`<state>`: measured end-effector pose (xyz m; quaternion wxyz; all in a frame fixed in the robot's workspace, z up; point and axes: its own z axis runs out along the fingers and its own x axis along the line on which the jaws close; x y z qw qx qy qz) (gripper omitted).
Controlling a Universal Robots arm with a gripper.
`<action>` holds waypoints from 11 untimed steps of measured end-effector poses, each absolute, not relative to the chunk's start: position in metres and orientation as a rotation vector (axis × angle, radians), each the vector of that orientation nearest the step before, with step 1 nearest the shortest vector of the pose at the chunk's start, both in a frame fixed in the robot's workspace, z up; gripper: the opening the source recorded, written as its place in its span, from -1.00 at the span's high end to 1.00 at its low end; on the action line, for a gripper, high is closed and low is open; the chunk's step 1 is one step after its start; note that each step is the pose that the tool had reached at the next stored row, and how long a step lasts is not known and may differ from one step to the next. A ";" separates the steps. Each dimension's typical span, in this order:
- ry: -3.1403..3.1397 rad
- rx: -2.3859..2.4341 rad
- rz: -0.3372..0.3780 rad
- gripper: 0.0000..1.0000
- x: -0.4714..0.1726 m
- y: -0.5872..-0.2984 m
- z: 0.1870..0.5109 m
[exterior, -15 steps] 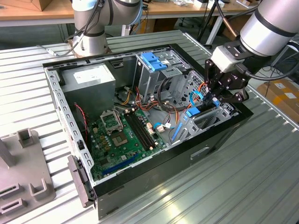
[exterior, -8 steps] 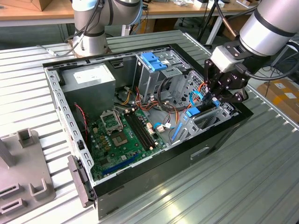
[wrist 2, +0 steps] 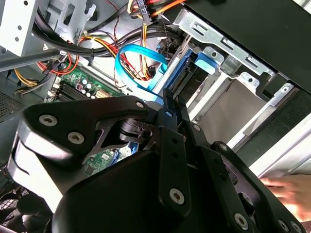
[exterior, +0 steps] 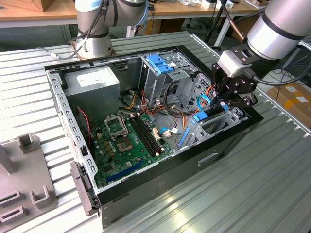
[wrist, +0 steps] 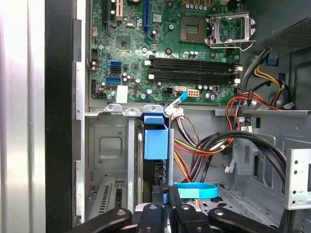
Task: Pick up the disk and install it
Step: 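Insert the first disk wire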
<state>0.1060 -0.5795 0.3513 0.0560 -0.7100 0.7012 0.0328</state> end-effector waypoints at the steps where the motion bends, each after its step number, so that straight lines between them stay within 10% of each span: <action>1: 2.128 -2.154 0.099 0.68 0.106 -0.579 0.351; 11: 2.128 -2.154 0.100 0.68 0.106 -0.579 0.349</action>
